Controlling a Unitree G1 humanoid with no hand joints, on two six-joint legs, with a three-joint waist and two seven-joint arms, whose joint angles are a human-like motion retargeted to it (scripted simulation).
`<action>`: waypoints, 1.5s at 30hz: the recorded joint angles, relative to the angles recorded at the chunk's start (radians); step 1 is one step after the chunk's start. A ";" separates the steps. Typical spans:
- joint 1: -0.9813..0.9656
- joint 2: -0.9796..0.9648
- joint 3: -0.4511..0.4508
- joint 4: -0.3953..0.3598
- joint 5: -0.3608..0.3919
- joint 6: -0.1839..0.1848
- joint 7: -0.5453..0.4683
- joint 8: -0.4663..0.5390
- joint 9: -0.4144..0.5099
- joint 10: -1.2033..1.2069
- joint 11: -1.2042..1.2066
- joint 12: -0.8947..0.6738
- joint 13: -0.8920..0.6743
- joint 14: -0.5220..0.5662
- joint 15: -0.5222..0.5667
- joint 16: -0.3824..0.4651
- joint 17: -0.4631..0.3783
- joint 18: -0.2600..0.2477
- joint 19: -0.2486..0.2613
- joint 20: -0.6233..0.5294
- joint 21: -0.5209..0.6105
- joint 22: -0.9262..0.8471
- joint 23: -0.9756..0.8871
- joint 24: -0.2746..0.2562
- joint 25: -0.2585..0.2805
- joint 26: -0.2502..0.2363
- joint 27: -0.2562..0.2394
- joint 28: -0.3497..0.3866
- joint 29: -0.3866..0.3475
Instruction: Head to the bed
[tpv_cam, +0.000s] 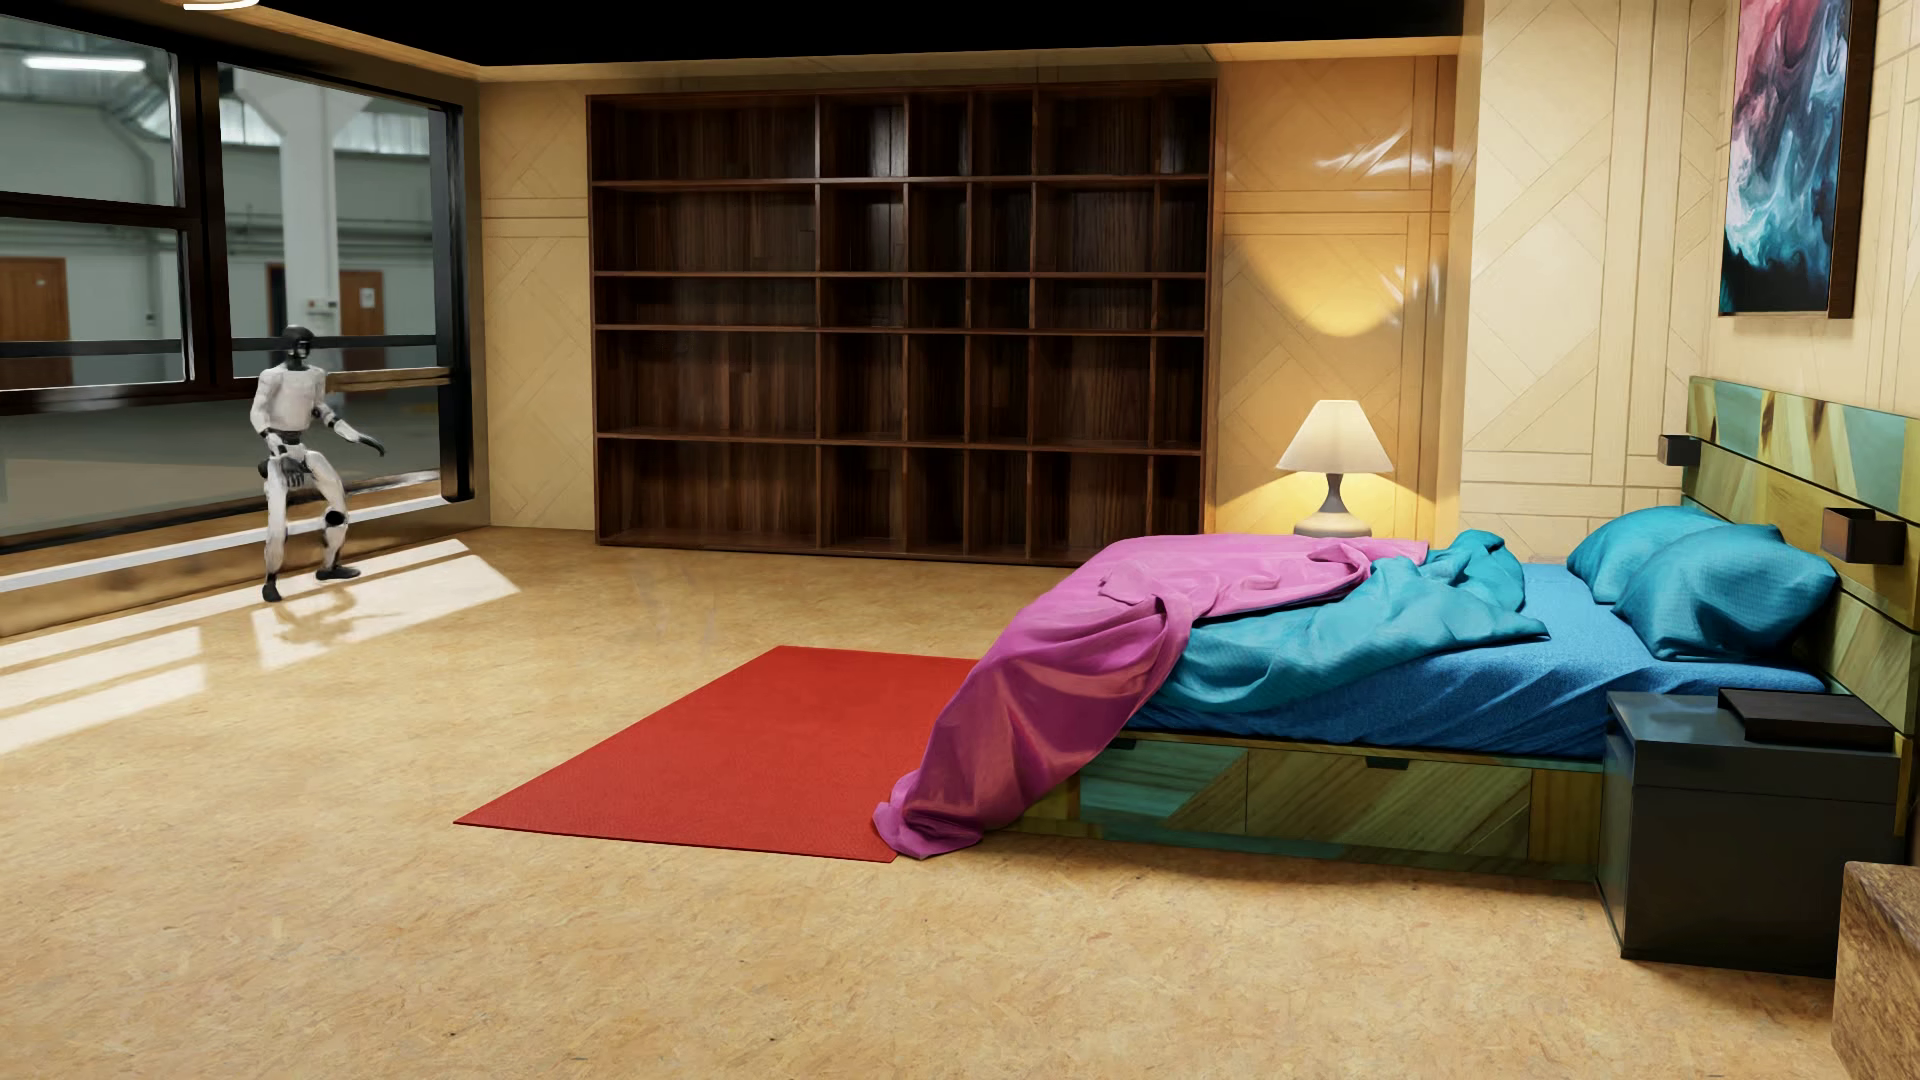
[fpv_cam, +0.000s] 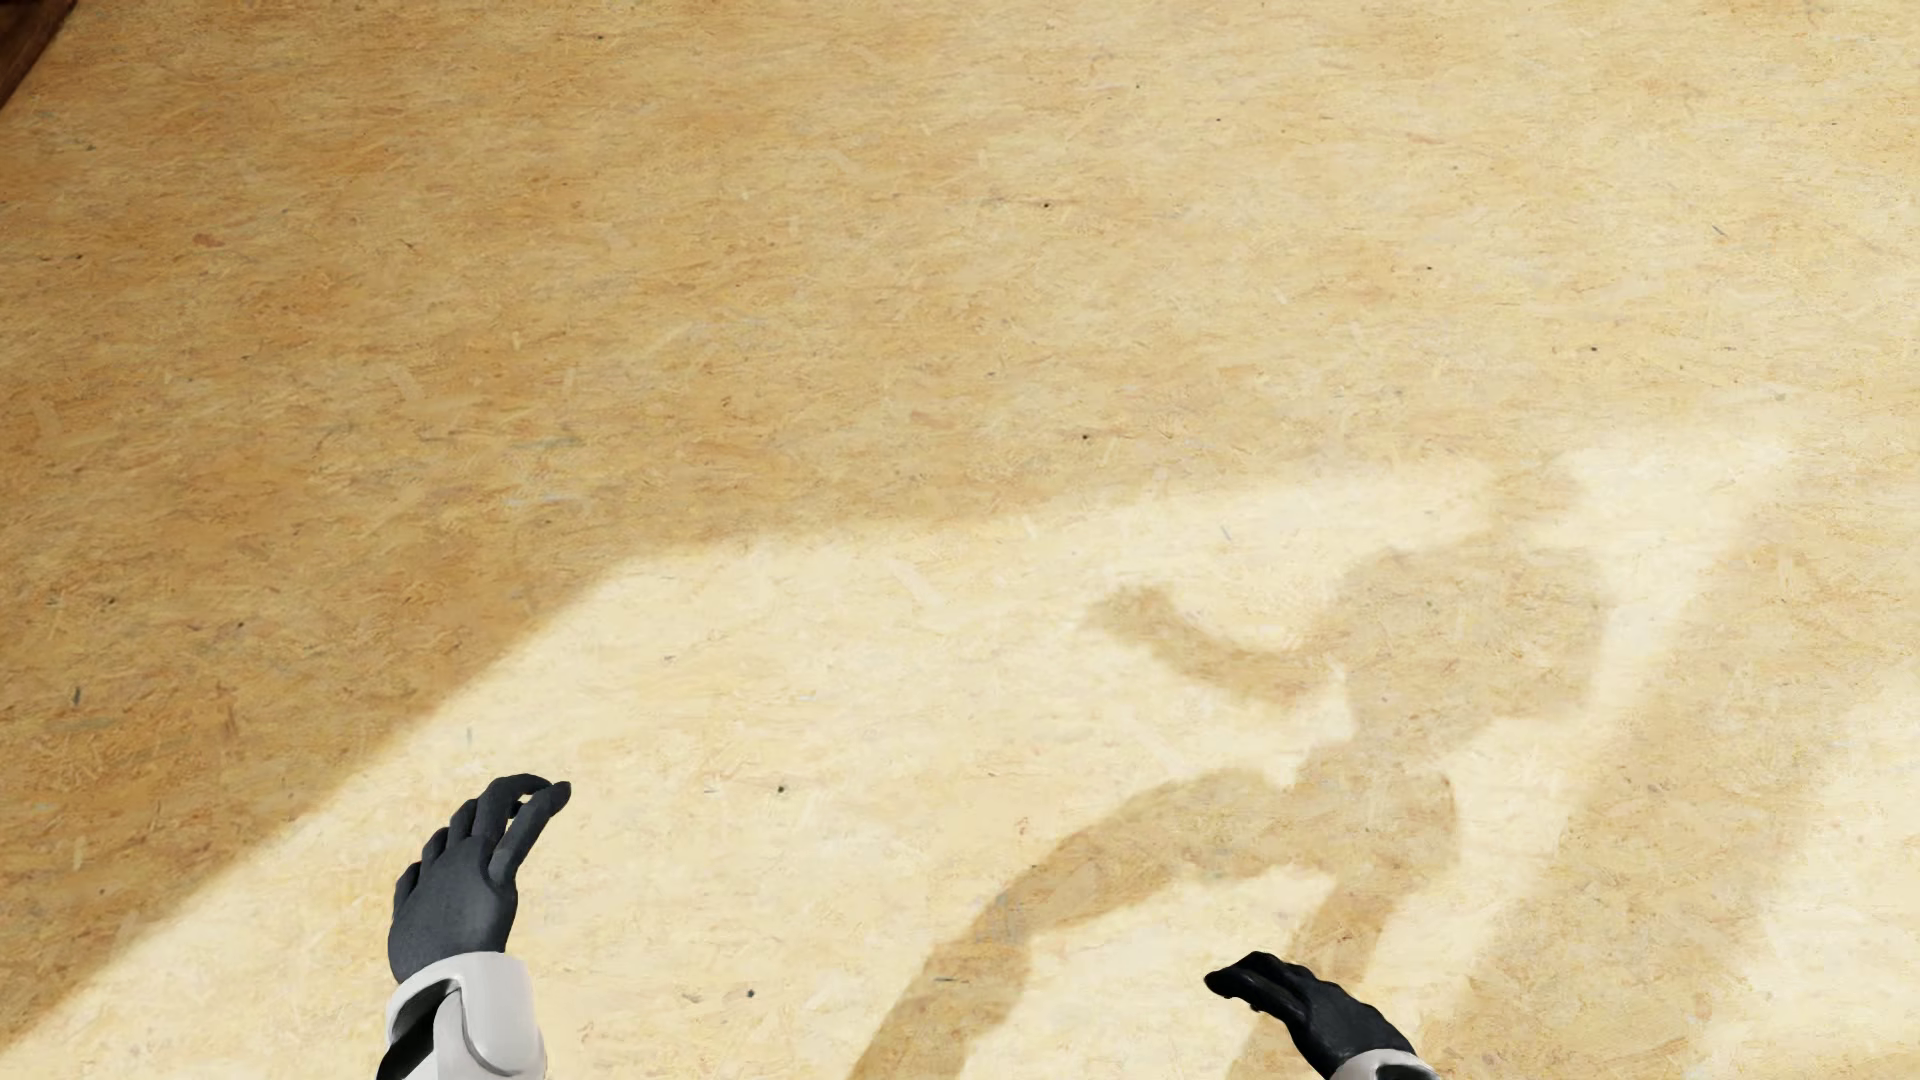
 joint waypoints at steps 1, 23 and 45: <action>-0.075 -0.007 0.013 -0.096 0.103 0.010 -0.222 0.079 0.012 0.126 -0.021 0.049 -0.031 -0.042 -0.016 0.021 0.005 -0.038 -0.042 -0.024 0.024 0.048 -0.002 -0.023 -0.016 0.027 -0.020 -0.025 0.017; 0.111 -0.389 0.104 -0.876 0.110 -0.085 -0.497 0.565 0.097 -0.033 -0.052 -0.176 0.077 -0.020 0.348 -0.146 -0.126 0.162 0.025 -0.128 0.098 0.039 0.439 0.124 0.108 -0.146 0.110 -0.117 0.044; -0.489 0.401 0.133 -0.578 0.186 -0.005 -0.196 0.477 0.039 0.174 0.154 0.191 -0.128 0.187 0.798 -0.246 0.013 0.214 0.075 0.039 -0.066 0.605 -0.267 0.080 0.102 0.287 -0.016 -0.222 -0.255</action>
